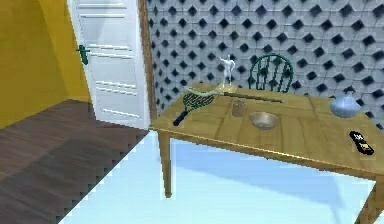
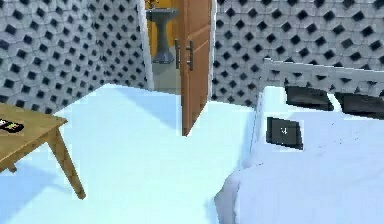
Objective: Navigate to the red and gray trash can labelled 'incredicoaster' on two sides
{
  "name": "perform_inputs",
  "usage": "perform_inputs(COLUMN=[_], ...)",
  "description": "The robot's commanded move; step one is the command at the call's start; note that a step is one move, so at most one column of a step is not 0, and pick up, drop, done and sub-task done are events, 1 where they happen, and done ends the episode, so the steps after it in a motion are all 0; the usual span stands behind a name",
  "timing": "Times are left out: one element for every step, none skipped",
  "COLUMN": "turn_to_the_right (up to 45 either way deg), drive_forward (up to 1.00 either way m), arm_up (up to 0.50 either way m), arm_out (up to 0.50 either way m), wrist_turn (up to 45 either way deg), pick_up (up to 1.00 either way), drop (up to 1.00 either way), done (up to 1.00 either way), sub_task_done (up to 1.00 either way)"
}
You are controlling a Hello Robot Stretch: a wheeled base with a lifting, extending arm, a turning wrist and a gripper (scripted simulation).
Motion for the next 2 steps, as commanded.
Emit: perform_inputs(turn_to_the_right=[0.0, 45.0], drive_forward=[0.10, 0.00], arm_up=[0.00, 0.00], arm_out=[0.00, 0.00], wrist_turn=[0.0, 0.0], pick_up=[0.00, 0.00], drop=[0.00, 0.00], done=[0.00, 0.00], sub_task_done=[0.00, 0.00])
